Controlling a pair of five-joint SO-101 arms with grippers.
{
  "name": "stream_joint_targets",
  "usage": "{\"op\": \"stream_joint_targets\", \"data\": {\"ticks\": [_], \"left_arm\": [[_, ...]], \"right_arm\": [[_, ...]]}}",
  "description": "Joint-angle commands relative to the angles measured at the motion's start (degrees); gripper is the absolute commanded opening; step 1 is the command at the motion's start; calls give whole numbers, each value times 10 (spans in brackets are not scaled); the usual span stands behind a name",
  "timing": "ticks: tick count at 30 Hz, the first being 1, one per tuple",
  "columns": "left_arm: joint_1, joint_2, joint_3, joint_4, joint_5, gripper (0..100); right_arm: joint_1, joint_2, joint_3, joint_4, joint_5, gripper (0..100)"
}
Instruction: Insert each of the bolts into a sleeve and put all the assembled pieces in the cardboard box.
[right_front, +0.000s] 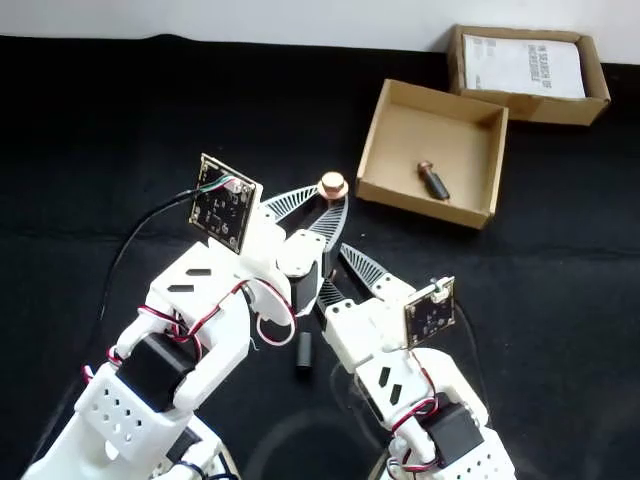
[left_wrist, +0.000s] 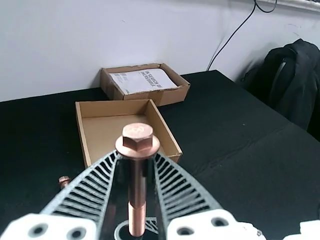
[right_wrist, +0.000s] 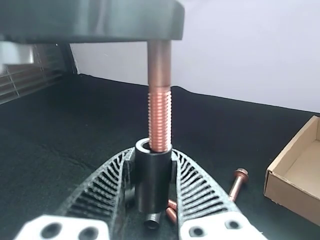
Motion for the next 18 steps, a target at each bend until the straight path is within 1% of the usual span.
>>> {"op": "stream_joint_targets", "data": {"ticks": [1,6,10,18], "left_arm": [[5,-8,-5,-13,-6,8],[5,-8,-5,-13,-9,8],[5,-9,-5,-14,-65,8],[9,-9,13,-13,-68,8]], "right_arm": [[-3,-2,-7,-12,-3,8],[-3,-2,-7,-12,-3,8],[-1,-2,-7,-12,-3,8],[0,-2,-7,-13,-2,8]]}}
